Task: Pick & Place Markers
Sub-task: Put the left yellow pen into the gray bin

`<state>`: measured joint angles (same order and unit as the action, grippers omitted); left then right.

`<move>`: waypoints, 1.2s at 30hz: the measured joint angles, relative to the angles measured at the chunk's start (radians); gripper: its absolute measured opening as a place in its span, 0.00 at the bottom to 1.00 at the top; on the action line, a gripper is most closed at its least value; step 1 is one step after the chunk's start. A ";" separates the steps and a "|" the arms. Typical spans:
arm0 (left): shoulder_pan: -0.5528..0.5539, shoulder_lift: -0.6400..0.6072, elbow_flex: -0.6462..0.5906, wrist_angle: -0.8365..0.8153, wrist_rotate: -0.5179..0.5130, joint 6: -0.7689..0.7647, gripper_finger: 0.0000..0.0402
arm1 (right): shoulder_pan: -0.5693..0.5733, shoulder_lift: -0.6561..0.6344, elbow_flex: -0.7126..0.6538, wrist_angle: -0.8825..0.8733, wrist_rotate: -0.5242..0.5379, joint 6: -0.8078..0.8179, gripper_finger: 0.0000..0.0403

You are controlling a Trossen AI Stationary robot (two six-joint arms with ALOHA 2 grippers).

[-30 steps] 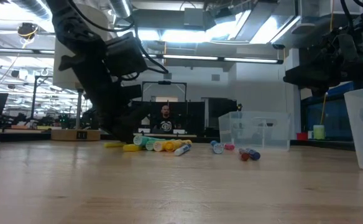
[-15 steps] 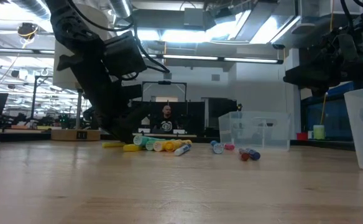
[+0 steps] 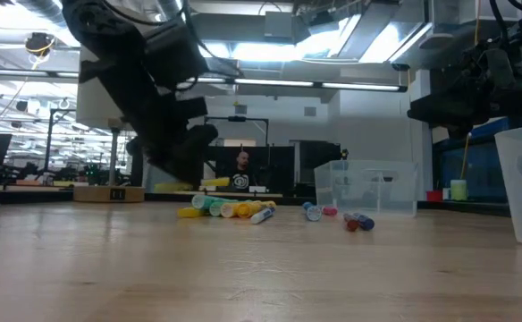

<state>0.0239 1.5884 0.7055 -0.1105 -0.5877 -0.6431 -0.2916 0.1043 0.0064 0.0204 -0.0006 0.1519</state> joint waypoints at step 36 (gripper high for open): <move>-0.264 -0.337 0.003 0.006 -0.150 0.271 0.06 | 0.000 0.000 0.000 0.000 0.000 -0.001 0.34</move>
<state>-0.2402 1.2515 0.7082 -0.1043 -0.7378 -0.3726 -0.2916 0.1043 0.0063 0.0204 -0.0009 0.1505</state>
